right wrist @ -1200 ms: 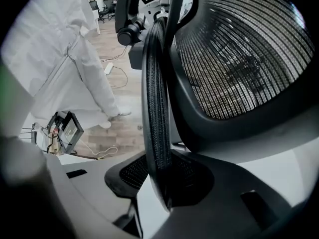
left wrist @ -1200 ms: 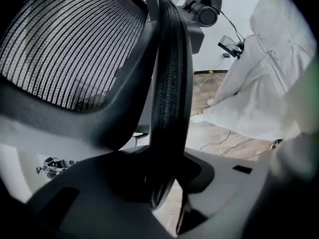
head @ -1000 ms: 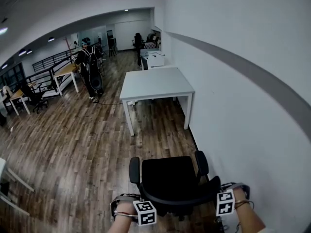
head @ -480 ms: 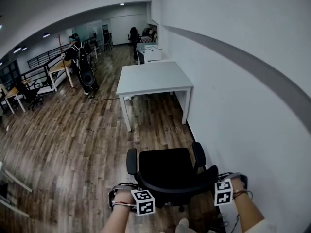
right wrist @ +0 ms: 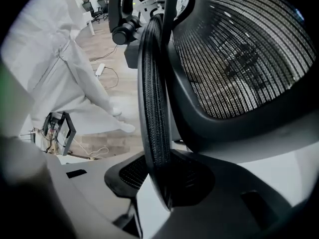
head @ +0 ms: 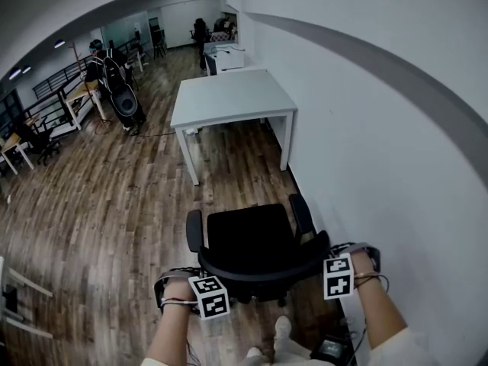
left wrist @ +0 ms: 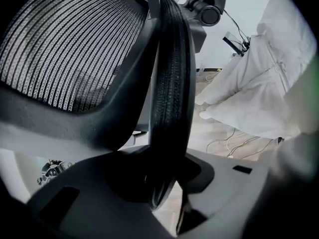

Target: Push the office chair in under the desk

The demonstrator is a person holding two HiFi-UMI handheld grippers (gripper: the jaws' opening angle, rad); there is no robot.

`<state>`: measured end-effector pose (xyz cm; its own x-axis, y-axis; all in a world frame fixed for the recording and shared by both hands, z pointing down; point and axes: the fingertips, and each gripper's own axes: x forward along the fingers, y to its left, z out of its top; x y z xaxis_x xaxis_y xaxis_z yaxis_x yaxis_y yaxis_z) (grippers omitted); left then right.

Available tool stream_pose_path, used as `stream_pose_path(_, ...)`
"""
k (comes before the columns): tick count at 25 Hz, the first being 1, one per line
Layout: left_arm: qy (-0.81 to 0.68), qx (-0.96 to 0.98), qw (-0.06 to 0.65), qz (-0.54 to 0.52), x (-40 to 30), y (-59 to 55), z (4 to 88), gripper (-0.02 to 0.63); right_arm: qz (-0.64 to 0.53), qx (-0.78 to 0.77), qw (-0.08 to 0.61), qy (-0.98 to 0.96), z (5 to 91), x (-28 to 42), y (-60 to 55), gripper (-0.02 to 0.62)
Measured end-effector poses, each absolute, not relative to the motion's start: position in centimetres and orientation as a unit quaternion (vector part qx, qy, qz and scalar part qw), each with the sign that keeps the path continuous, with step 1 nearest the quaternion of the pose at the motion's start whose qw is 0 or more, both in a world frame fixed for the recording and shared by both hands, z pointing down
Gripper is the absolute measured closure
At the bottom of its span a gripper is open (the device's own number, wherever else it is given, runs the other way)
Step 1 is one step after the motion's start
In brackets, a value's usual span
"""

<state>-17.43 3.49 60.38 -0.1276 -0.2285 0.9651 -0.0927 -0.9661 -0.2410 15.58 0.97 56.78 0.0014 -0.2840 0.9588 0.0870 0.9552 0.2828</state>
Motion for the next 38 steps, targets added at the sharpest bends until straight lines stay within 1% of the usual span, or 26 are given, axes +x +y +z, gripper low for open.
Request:
stream_pose_path(7, 0.137, -0.65, 0.033, -0.747, -18.0, 1.1, 60.1, 0.491, -0.147, 0.072, 0.709, -0.686, 56.8, 15.2, -2.6, 0.459)
stream_pose_path(13, 0.143, -0.65, 0.021, -0.746, -18.1, -0.5, 59.7, 0.492, -0.154, 0.074, 0.743, -0.648, 57.0, 15.2, -5.6, 0.459)
stream_pose_path(21, 0.147, -0.649, 0.008, -0.746, -18.3, -2.0, 59.4, 0.492, -0.153, 0.075, 0.757, -0.631, 57.3, 15.4, -8.1, 0.459)
stream_pose_path(31, 0.155, -0.647, -0.006, -0.746, -18.1, -4.8, 59.4, 0.492, -0.157, 0.067, 0.758, -0.63, 57.8, 15.7, -12.1, 0.459)
stream_pose_path(38, 0.168, -0.643, -0.015, -0.747, -18.2, -7.8, 59.3, 0.492, -0.183, 0.048, 0.75, -0.634, 56.9, 14.8, -15.9, 0.459)
